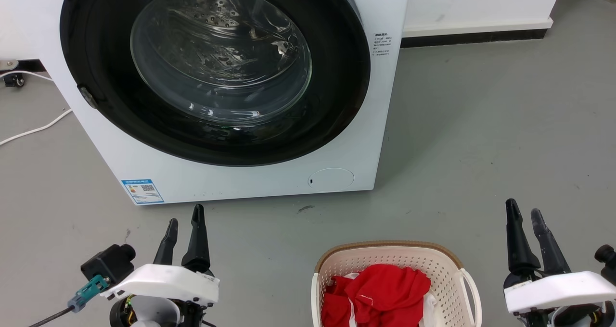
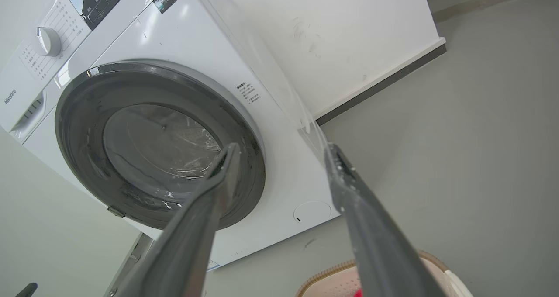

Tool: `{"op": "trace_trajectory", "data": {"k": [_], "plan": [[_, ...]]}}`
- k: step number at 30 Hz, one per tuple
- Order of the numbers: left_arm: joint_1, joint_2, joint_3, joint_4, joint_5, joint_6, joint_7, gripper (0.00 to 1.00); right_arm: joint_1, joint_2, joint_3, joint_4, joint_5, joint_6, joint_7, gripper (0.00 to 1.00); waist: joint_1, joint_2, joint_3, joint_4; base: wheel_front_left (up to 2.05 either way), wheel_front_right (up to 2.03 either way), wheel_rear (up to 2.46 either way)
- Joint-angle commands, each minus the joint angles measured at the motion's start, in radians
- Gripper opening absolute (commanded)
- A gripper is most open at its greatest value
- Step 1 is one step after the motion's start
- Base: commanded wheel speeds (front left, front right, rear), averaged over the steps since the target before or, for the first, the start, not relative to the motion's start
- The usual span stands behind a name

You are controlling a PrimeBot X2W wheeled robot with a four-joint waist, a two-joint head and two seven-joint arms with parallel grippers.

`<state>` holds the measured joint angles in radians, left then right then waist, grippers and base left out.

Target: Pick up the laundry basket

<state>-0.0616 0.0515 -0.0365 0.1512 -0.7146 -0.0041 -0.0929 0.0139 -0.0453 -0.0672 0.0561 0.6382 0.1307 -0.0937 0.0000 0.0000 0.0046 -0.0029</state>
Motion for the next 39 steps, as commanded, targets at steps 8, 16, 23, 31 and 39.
{"op": "trace_trajectory", "data": {"k": [8, 16, 23, 31, 39], "plan": [[0.003, 0.009, -0.021, -0.027, 0.112, 0.010, -0.032, 1.00, 0.015, -0.005, -0.003, -0.032, -0.124, 0.000, -0.031, 1.00, 0.0000, 0.0000, 0.001, 0.000, 0.00, 0.00, 0.00], [0.008, 0.009, -0.033, -0.027, 0.201, 0.010, -0.055, 1.00, 0.025, -0.005, -0.007, -0.046, -0.194, 0.000, -0.053, 1.00, 0.0000, 0.0000, 0.000, 0.001, 0.00, 0.00, 0.00], [0.013, 0.009, -0.041, -0.028, 0.275, 0.009, -0.072, 1.00, 0.035, -0.006, -0.007, -0.056, -0.257, 0.000, -0.070, 1.00, 0.0000, 0.0000, 0.000, 0.000, 0.00, 0.00, 0.00], [0.018, 0.006, -0.050, -0.026, 0.359, 0.005, -0.094, 1.00, 0.049, -0.006, -0.007, -0.066, -0.329, 0.000, -0.093, 1.00, 0.0000, 0.0000, 0.001, -0.001, 0.00, 0.00, 0.00], [0.026, 0.002, -0.053, -0.018, 0.427, 0.006, -0.112, 1.00, 0.058, -0.006, -0.008, -0.071, -0.380, 0.000, -0.111, 1.00, 0.0000, 0.0000, -0.001, -0.003, 0.00, 0.00, 0.00]]}}
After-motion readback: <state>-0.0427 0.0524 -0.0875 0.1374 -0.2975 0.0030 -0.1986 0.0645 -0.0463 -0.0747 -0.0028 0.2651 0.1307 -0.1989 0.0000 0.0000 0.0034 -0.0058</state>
